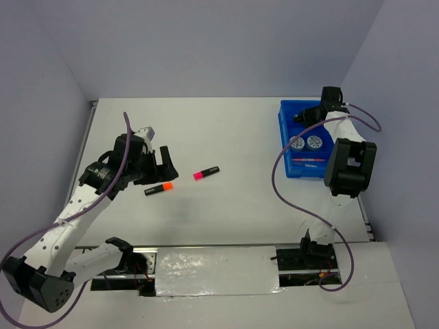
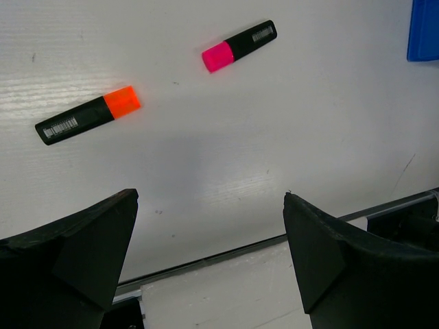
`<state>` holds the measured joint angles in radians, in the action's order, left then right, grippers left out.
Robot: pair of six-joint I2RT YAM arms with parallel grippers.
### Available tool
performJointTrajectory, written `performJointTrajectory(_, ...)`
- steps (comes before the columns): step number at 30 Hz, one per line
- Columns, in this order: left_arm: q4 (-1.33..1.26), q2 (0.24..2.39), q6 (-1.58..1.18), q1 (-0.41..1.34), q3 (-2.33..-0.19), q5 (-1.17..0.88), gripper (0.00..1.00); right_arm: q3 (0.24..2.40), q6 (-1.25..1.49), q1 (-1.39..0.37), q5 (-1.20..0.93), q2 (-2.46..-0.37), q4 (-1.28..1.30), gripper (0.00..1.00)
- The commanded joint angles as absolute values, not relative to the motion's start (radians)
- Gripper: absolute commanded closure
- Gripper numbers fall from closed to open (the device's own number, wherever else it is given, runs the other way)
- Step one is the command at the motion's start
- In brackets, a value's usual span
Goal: Sort the stationery into containers
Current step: Place the pen in the storage box.
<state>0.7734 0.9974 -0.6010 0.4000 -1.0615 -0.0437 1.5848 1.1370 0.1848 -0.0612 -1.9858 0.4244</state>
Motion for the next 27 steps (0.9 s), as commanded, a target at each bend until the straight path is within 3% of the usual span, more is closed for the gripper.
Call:
performJointTrajectory(1,0.726,1.012,-0.578,0.396,-1.054,-0.066,0.01,1.632,1.14,0.198,-0.022,-1.982,0.43,0.67)
performJointTrajectory(3,0.719,1.023,-0.571,0.396,-1.057,-0.071,0.01,1.649,1.132,0.207,-0.037,-1.991,0.44,0.47)
performJointTrajectory(6,0.716,1.045,-0.563,0.396,-1.068,-0.067,0.01,1.67,1.123,0.213,-0.051,-2.003,0.477,0.35)
performJointTrajectory(13,0.707,1.088,-0.548,0.396,-1.091,-0.072,0.01,1.635,1.077,0.218,-0.107,-1.959,0.424,0.28)
performJointTrajectory(16,0.75,1.094,-0.578,0.394,-1.117,0.027,0.01,1.754,0.765,0.143,-0.177,-1.95,0.453,0.25)
performJointTrajectory(21,0.876,1.117,-0.739,0.357,-1.172,0.292,0.01,1.875,0.39,-0.127,-0.019,-1.879,0.61,0.24)
performJointTrajectory(23,0.907,1.112,-0.773,0.339,-1.186,0.328,0.01,1.849,0.425,-0.268,0.136,-1.85,0.698,0.22)
performJointTrajectory(24,0.913,1.108,-0.782,0.336,-1.19,0.357,0.01,1.821,0.463,-0.353,0.237,-1.835,0.744,0.16)
performJointTrajectory(27,0.888,1.082,-0.764,0.327,-1.197,0.355,0.01,1.648,0.617,-0.508,0.238,-1.769,0.654,0.15)
